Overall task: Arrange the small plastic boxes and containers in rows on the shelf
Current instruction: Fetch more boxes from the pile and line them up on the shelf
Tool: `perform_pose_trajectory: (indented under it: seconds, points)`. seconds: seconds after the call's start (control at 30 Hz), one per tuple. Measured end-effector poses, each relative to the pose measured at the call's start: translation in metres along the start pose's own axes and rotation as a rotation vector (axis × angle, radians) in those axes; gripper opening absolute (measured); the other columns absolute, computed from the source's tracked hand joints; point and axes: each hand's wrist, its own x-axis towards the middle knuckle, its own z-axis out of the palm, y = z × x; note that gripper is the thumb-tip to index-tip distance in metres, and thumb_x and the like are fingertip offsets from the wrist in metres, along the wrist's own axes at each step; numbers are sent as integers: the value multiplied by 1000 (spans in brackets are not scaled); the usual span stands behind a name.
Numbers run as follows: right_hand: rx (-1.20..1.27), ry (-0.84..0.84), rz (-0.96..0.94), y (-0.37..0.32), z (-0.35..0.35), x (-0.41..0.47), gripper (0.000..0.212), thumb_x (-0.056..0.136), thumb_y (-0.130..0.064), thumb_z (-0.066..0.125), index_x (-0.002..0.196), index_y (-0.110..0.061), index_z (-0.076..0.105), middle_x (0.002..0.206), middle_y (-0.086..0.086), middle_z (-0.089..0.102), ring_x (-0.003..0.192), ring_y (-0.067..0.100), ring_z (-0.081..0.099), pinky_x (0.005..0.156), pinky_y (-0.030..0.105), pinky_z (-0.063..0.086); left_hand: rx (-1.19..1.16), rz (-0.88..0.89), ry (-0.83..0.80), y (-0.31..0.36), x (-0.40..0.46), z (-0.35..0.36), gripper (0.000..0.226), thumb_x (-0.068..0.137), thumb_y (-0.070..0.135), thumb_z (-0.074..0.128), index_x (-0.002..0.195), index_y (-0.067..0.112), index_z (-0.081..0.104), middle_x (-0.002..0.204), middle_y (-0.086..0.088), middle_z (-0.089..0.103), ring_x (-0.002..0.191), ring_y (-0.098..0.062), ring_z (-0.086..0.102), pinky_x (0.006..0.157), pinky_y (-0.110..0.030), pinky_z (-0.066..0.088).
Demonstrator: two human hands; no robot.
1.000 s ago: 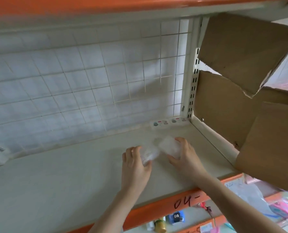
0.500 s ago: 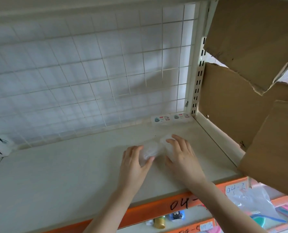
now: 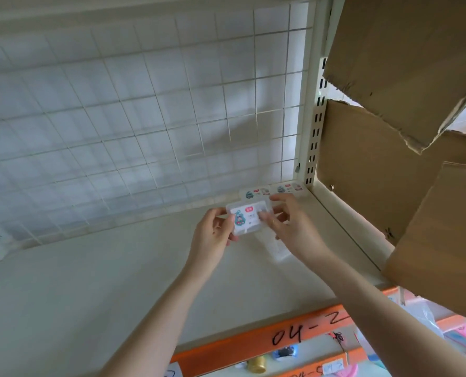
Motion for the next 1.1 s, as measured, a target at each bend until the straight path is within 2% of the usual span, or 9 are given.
perform_pose_trajectory:
  seconds: [0.17, 0.27, 0.33, 0.47, 0.53, 0.63, 0.7, 0.87, 1.1]
  points:
    - [-134, -37, 51, 7, 7, 30, 20, 95, -18, 51, 114, -18, 58, 98, -4, 59, 81, 7, 55, 72, 20, 49, 115, -146, 83, -16, 34, -3, 20, 93, 20, 54, 107, 6, 54, 68, -4, 62, 55, -14, 61, 53, -21, 47]
    - [-253, -95, -1, 11, 15, 37, 19, 94, -17, 49, 110, -23, 59, 101, -10, 58, 87, 7, 55, 77, 19, 44, 131, -279, 167, -28, 52, -7, 27, 91, 17, 52, 114, 4, 47, 64, -4, 61, 47, -15, 61, 66, -31, 52]
    - [-325, -139, -40, 9, 19, 38, 22, 95, -17, 47, 113, -21, 59, 104, -11, 57, 94, 7, 55, 82, 20, 43, 129, -325, 221, -32, 58, -8, 26, 90, 14, 50, 115, 13, 44, 75, -10, 65, 42, -11, 60, 74, -36, 56]
    - [-542, -209, -134, 6, 27, 37, 27, 93, -18, 46, 118, -17, 58, 119, -2, 59, 110, 17, 53, 92, 31, 43, 173, -375, 229, -31, 56, -10, 17, 93, 19, 50, 103, 5, 48, 80, -16, 66, 38, -11, 59, 57, -26, 54]
    - [-702, -234, -138, 6, 30, 34, 32, 93, -25, 46, 124, -18, 52, 127, 1, 51, 118, 22, 44, 96, 35, 38, 323, -371, 169, -30, 51, -9, 20, 93, 23, 51, 96, 4, 50, 88, -18, 66, 50, -17, 64, 51, -22, 49]
    - [-892, -263, -78, 7, 30, 26, 49, 89, -42, 50, 131, -16, 41, 132, 6, 40, 122, 26, 36, 98, 39, 35, 640, -291, 85, -33, 45, -10, 34, 93, 32, 52, 110, 3, 52, 109, -16, 59, 101, -30, 58, 79, -33, 45]
    - [-940, -268, -60, 10, 28, 19, 58, 87, -47, 52, 133, -15, 37, 133, 6, 36, 122, 27, 35, 97, 39, 36, 741, -243, 78, -34, 42, -8, 44, 91, 41, 52, 119, 7, 48, 121, -12, 49, 115, -30, 47, 86, -36, 40]
    - [-939, -262, -25, 16, 23, 9, 59, 86, -44, 53, 132, -12, 34, 129, 9, 36, 117, 27, 37, 95, 35, 39, 996, -107, 48, -34, 49, 8, 60, 81, 53, 59, 124, 12, 47, 122, -10, 46, 117, -31, 40, 90, -40, 39]
    - [-939, -277, -9, 11, 17, 13, 52, 87, -39, 52, 128, -12, 36, 120, 10, 47, 111, 27, 43, 90, 36, 38, 1105, -2, 6, -32, 76, 6, 40, 84, 12, 53, 123, 15, 54, 126, -4, 51, 121, -28, 37, 93, -34, 35]
